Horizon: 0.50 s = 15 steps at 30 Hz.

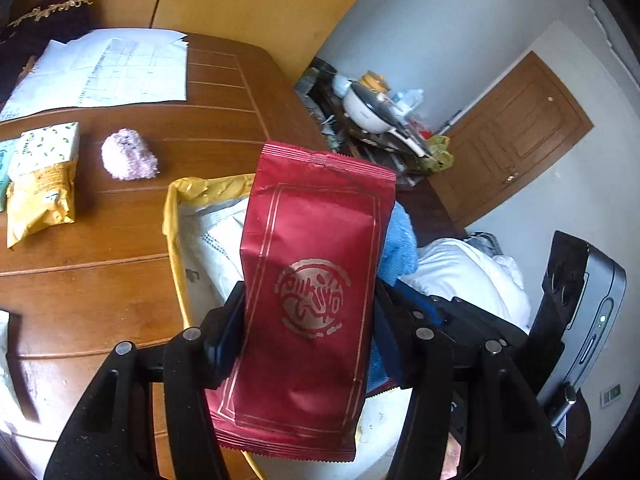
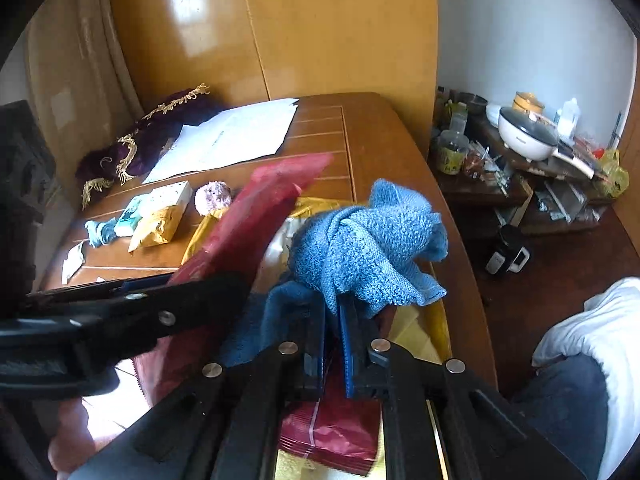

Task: Organize soft objects
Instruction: 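Carry the red packet and blue towel into the box with both tools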

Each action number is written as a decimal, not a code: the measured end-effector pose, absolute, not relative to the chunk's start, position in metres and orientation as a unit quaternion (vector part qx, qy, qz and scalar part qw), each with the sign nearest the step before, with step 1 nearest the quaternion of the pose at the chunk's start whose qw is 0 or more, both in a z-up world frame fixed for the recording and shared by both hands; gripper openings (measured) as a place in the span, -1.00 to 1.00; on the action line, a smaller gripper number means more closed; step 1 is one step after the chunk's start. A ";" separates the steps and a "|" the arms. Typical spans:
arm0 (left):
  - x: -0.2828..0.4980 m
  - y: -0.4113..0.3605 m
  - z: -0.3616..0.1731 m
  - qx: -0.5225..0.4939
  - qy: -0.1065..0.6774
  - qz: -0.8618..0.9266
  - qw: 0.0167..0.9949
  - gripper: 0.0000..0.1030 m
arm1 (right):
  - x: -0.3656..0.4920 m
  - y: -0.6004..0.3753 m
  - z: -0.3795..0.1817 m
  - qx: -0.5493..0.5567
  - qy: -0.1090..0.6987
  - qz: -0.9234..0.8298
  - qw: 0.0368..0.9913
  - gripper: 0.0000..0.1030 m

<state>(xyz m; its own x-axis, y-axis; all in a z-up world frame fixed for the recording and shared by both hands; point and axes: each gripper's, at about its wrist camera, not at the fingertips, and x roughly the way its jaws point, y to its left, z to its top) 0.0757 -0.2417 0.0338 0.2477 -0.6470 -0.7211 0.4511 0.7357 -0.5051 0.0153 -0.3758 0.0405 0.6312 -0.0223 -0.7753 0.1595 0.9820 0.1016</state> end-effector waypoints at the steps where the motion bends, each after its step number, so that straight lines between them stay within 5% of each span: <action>1: 0.076 -0.244 0.032 -0.091 0.504 -0.348 0.785 0.13 | 0.015 -0.380 0.039 0.093 0.425 -0.046 0.899 -0.82; 11: 0.080 -0.250 0.018 -0.075 0.494 -0.358 0.789 0.33 | 0.006 -0.387 0.037 0.141 0.409 -0.031 0.901 -0.79; 14: 0.082 -0.239 0.021 -0.110 0.487 -0.384 0.776 0.50 | -0.005 -0.396 0.040 0.187 0.391 -0.021 0.901 -0.48; 15: 0.084 -0.235 0.022 -0.123 0.488 -0.387 0.773 0.52 | -0.010 -0.399 0.044 0.203 0.381 -0.016 0.902 -0.24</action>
<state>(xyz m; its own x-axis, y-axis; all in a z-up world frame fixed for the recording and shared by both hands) 0.0841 -0.2349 0.0216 0.2250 -0.7179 -0.6588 0.4785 0.6704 -0.5671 -0.0104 -0.3992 0.0436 0.7092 0.1263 -0.6936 0.1834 0.9169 0.3545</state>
